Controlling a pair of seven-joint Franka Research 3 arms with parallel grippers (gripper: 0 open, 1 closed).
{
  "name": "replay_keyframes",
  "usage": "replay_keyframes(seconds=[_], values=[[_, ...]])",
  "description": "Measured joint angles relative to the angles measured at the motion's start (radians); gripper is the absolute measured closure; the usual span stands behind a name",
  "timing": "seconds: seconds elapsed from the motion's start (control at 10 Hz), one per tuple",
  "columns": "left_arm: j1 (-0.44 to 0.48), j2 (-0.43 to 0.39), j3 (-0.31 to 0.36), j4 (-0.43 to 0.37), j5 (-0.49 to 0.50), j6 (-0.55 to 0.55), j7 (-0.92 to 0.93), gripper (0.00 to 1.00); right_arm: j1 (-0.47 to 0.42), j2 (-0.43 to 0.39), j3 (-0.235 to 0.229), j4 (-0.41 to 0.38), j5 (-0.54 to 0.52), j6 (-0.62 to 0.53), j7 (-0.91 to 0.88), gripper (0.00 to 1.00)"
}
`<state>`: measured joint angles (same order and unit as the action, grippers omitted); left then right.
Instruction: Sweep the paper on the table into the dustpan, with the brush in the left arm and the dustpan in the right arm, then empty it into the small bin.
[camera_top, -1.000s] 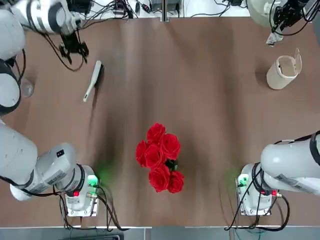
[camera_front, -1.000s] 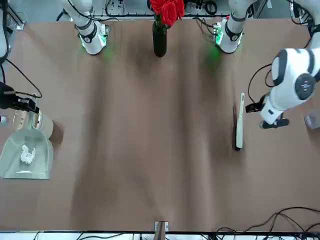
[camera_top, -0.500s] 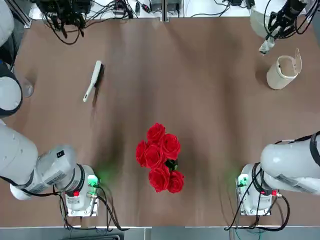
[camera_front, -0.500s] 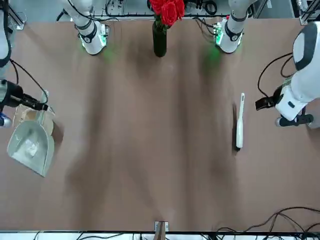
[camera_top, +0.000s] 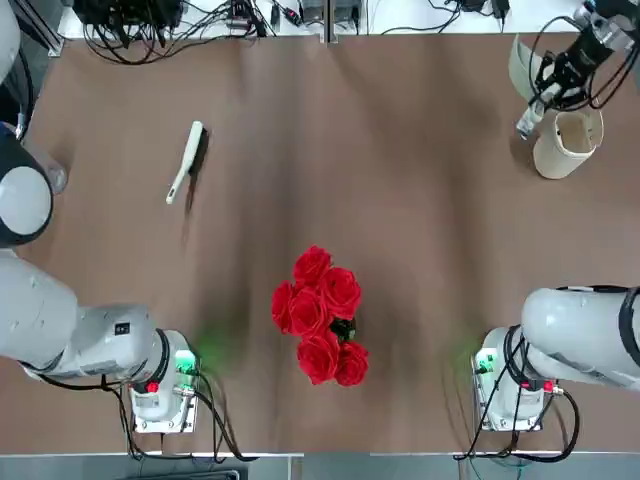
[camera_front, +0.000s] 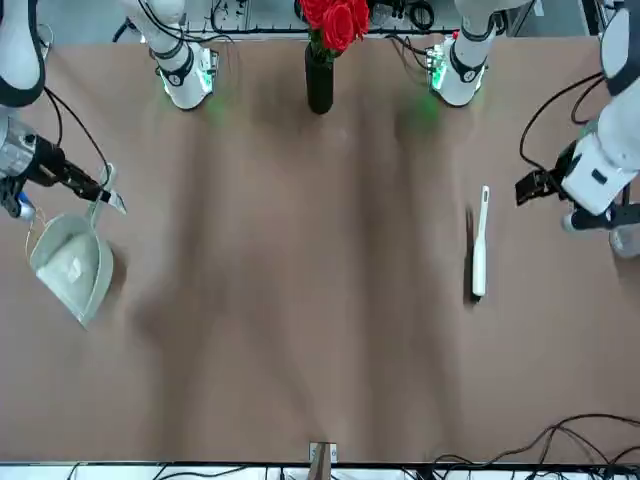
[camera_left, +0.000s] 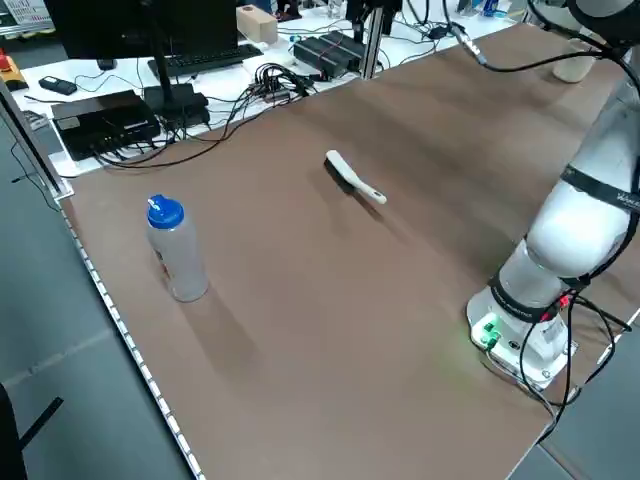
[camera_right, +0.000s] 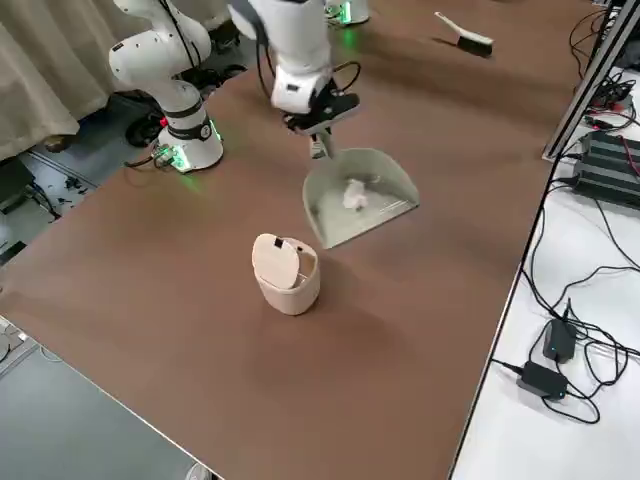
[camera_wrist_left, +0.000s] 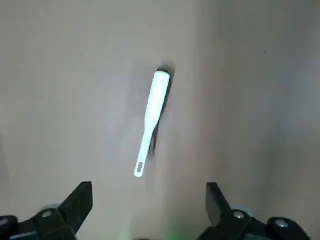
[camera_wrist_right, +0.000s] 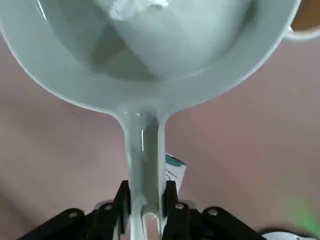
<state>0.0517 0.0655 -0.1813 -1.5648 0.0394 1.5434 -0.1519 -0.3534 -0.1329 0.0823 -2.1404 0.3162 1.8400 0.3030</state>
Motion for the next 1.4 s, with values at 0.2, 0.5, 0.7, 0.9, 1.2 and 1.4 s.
replay_keyframes(seconds=[0.2,0.5,0.7,0.9,1.2,1.4], values=[[-0.035,-0.025,0.036,0.033,0.000,-0.028,0.007,0.00,0.059,-0.003,-0.137,-0.036,0.042,-0.011,0.000,0.68],[-0.023,-0.048,0.042,0.036,0.000,-0.037,0.017,0.00,0.064,-0.003,-0.185,-0.065,0.127,-0.031,-0.001,0.68],[-0.022,-0.047,0.042,0.036,0.000,-0.040,0.028,0.00,0.064,-0.003,-0.190,-0.071,0.175,-0.056,-0.010,0.68],[-0.019,-0.047,0.044,0.036,-0.006,-0.041,0.071,0.00,0.061,-0.003,-0.218,-0.071,0.223,-0.078,-0.044,0.68],[-0.011,-0.046,0.053,0.046,-0.008,-0.041,0.092,0.00,0.058,-0.003,-0.251,-0.072,0.282,-0.086,-0.123,0.68],[0.005,-0.046,0.054,0.056,-0.009,-0.041,0.093,0.00,0.058,-0.003,-0.278,-0.072,0.302,-0.094,-0.173,0.68]])
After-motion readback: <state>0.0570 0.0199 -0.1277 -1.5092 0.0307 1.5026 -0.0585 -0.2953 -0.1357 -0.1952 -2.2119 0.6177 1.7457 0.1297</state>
